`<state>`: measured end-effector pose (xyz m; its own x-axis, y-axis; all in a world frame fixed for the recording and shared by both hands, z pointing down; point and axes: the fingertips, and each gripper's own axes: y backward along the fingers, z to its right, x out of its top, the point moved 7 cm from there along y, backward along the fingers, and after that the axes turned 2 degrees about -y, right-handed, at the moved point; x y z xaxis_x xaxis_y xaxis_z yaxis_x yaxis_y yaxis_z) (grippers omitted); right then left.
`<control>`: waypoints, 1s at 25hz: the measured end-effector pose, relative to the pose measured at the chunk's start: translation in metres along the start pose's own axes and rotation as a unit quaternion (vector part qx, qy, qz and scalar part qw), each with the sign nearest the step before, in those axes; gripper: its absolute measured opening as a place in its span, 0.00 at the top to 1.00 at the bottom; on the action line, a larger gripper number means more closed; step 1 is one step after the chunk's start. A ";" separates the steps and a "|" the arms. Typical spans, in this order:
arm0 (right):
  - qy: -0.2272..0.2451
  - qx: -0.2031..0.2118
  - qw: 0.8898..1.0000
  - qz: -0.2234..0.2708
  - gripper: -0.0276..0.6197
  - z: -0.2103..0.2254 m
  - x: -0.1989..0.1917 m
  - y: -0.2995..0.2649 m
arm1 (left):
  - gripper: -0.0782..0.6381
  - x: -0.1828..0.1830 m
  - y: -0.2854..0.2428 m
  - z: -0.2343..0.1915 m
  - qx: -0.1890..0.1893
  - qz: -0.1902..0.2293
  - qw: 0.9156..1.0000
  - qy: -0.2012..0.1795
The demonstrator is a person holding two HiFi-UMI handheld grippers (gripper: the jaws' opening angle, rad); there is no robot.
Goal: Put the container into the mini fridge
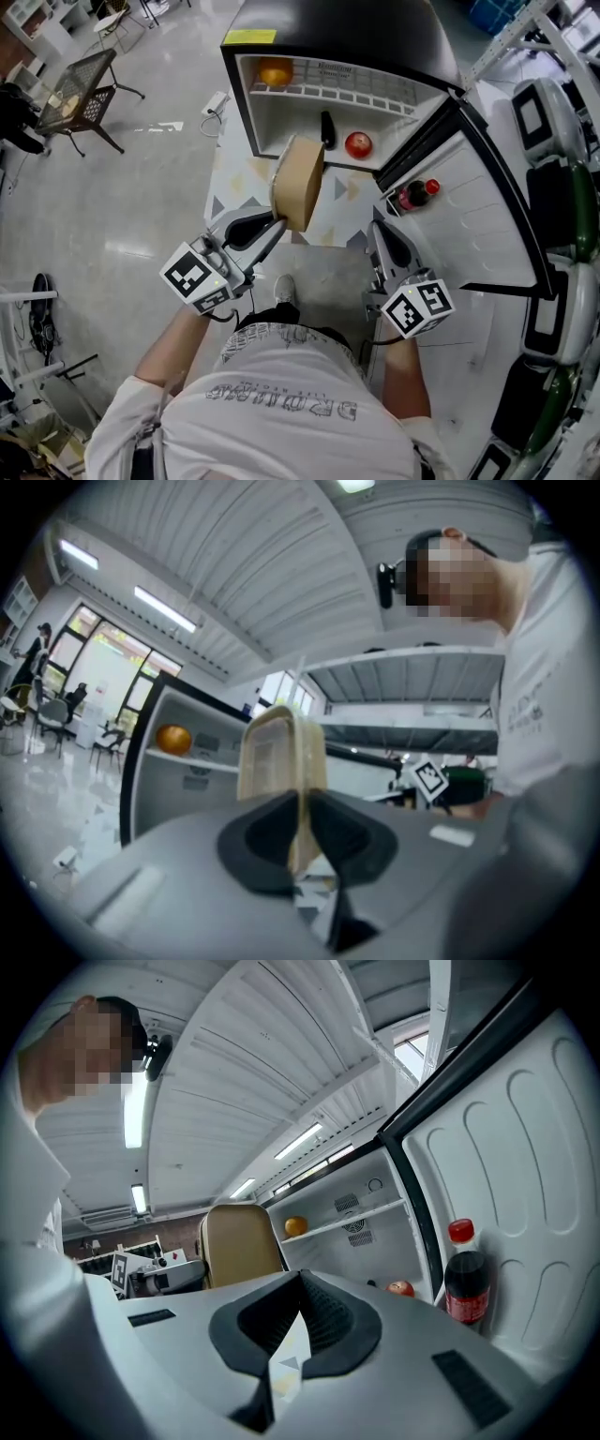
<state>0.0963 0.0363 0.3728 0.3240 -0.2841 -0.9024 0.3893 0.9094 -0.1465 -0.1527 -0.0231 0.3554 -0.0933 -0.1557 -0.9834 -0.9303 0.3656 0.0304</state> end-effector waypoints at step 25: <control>0.008 0.016 1.000 0.016 0.95 0.041 0.037 -0.053 | 0.82 0.023 -0.061 -0.051 0.012 -0.018 0.997 -0.070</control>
<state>0.1231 -0.0351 0.3639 0.3225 -0.2498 -0.9130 0.4070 0.9074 -0.1045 -0.1166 -0.0961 0.3399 -0.0087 -0.0409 -0.9991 -0.9236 0.3833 -0.0077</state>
